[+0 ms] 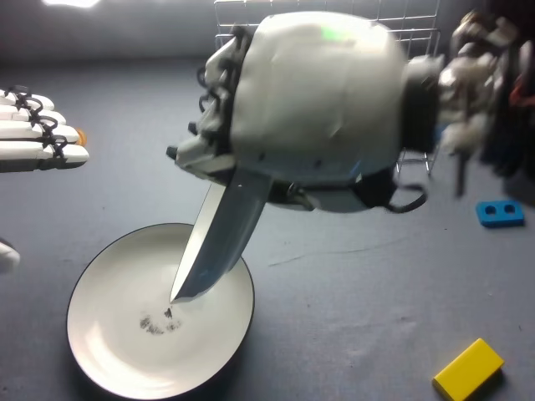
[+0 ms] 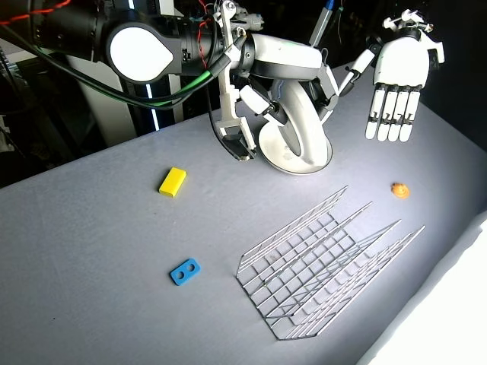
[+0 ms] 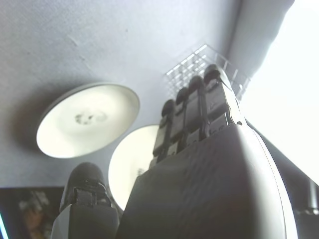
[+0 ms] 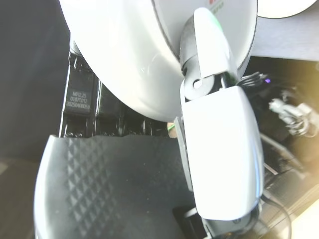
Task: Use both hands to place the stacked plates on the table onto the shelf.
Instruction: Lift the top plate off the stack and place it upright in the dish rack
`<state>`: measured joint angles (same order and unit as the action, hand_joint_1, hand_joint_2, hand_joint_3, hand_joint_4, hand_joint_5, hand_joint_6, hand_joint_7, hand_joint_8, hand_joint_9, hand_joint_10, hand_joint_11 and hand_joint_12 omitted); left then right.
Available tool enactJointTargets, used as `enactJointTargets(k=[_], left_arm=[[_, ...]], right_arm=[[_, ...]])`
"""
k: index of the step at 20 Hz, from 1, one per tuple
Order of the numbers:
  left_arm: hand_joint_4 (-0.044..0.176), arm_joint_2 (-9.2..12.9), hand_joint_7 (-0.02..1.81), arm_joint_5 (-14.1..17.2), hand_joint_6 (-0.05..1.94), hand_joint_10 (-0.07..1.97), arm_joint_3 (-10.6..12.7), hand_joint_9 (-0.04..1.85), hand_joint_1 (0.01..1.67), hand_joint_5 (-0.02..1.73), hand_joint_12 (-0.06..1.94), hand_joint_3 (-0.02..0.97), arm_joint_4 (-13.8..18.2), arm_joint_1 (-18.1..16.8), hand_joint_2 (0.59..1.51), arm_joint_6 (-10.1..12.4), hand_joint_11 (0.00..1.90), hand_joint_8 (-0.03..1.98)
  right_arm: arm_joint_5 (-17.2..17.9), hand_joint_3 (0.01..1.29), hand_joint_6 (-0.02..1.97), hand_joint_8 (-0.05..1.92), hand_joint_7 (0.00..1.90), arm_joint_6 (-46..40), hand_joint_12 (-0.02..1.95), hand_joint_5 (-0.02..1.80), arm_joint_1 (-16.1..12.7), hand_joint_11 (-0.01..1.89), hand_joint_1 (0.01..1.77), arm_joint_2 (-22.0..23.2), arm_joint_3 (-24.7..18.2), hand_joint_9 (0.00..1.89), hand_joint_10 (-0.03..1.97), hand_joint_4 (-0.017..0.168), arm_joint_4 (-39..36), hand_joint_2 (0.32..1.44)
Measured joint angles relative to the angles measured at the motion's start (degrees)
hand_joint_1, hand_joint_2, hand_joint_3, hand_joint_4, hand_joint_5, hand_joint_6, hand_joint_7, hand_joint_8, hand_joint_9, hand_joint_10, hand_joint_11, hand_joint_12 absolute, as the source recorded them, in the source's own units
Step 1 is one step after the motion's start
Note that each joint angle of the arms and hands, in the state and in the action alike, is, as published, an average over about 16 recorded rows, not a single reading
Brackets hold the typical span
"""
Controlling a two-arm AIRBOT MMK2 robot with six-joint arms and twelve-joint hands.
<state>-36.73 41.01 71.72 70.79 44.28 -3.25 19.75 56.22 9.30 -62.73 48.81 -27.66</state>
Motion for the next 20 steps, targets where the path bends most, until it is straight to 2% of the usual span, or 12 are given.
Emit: enactJointTargets(k=[5,10,16,20], left_arm=[[0.0,-0.19,0.04,4.75,0.01,0.02,0.94,0.02,0.02,0.05,0.01,0.015,1.19,1.3,1.141,-1.62,0.02,0.02],[0.0,-1.16,0.04,13.07,0.01,0.02,2.43,0.02,0.02,0.05,0.01,0.015,1.59,3.44,1.142,-4.32,0.02,0.02],[0.0,-3.16,0.04,23.67,0.01,0.02,3.61,0.02,0.02,0.05,0.01,0.015,1.7,5.66,1.142,-7.47,0.02,0.02],[0.0,-4.51,0.04,29.06,0.01,0.02,3.66,0.02,0.02,0.04,0.01,0.015,3.78,6.48,1.142,-8.44,0.02,0.02]], right_arm=[[1.61,0.01,1.36,1.23,0.91,-17.13,1.41,0.67,-2.39,0.74,1.18,1.65,3.43,0.94,0.88,-0.002,-5.81,1.09],[1.93,0.01,1.35,1.24,0.91,-31.94,1.43,0.67,-4.4,0.74,1.18,2.3,7.81,0.92,0.92,-0.002,-9.02,1.09],[-0.95,0.01,1.34,1.26,0.91,-40.9,1.42,0.66,-6.42,0.74,1.18,2.23,12.0,0.92,0.91,-0.003,-6.76,1.1],[-3.68,0.01,1.35,1.28,0.9,-42.22,1.41,0.65,-7.36,0.74,1.18,2.13,13.43,0.92,0.89,-0.002,-3.32,1.1]])
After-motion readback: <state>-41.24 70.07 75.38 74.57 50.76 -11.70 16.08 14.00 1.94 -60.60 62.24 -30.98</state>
